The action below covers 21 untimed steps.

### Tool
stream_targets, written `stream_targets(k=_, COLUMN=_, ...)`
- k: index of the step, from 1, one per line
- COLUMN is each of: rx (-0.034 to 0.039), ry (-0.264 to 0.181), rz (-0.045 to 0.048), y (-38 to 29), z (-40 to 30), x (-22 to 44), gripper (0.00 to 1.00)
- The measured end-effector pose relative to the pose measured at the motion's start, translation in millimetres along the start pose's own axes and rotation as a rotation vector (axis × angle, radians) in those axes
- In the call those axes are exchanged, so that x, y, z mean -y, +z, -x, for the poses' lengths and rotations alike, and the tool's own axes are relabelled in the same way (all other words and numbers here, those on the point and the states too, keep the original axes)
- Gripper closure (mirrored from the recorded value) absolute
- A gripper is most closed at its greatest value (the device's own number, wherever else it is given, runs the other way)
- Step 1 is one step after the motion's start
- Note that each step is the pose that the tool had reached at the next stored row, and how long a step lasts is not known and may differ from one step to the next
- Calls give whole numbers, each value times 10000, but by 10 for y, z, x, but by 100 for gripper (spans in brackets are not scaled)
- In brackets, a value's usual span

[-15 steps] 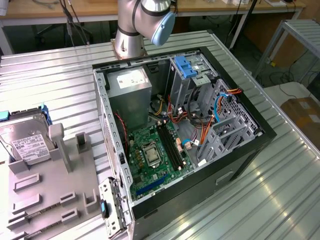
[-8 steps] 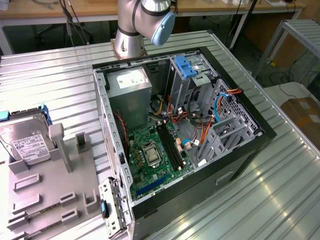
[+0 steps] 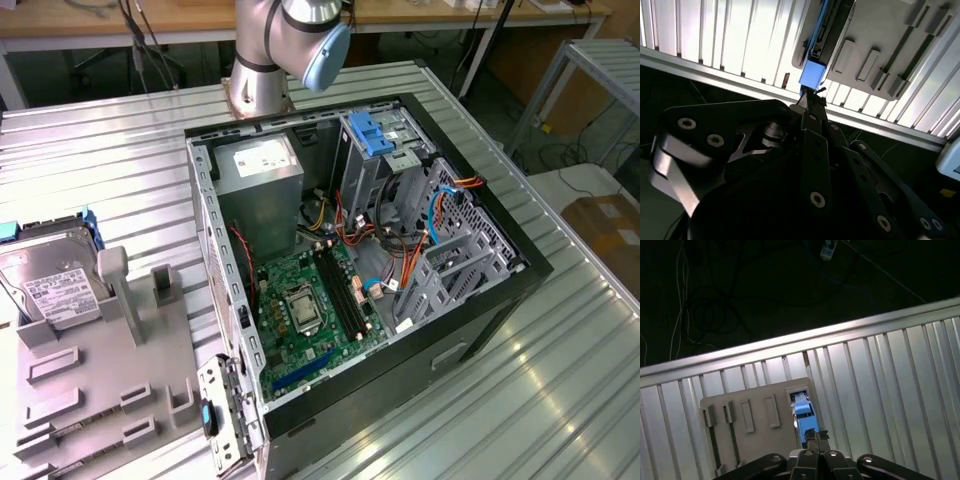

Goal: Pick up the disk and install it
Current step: 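Pick up the disk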

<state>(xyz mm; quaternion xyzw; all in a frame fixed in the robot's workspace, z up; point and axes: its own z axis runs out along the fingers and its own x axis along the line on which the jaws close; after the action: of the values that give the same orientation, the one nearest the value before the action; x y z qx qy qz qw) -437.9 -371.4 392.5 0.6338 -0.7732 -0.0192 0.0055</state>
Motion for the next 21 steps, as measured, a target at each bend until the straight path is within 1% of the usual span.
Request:
stream_targets(k=2, rx=-50, ry=-319, rz=-3, y=3, z=0, x=0, gripper=89)
stream_targets(k=3, rx=-104, ry=-675, rz=-6, y=8, z=0, x=0, gripper=89)
stream_targets(k=5, rx=-179, ry=-1281, rz=-9, y=16, z=0, x=1, gripper=89)
stream_targets(k=6, rx=-206, ry=-1360, rz=-16, y=18, z=0, x=1, gripper=89)
stream_targets(k=7, rx=-248, ry=-1368, rz=-32, y=19, z=1, x=0, gripper=89)
stream_targets(k=8, rx=-380, ry=-1374, rz=-64, y=21, z=0, x=2, gripper=88)
stream_targets(k=9, rx=-415, ry=-1373, rz=-71, y=22, z=-1, x=1, gripper=83)
stream_targets(k=10, rx=-416, ry=-1374, rz=-70, y=22, z=-1, x=1, gripper=83)
stream_targets(k=12, rx=-427, ry=-1372, rz=-73, y=23, z=0, x=1, gripper=70)
stream_targets(k=14, rx=-469, ry=-1371, rz=-132, y=32, z=0, x=2, gripper=58)
stream_targets(k=16, rx=-472, ry=-1371, rz=-161, y=64, z=-1, x=3, gripper=46)
stream_targets(k=20, rx=-472, ry=-1371, rz=-169, y=146, z=-4, x=1, gripper=46)
stream_targets(k=21, rx=-470, ry=-1371, rz=-188, y=154, z=-5, x=1, gripper=46)
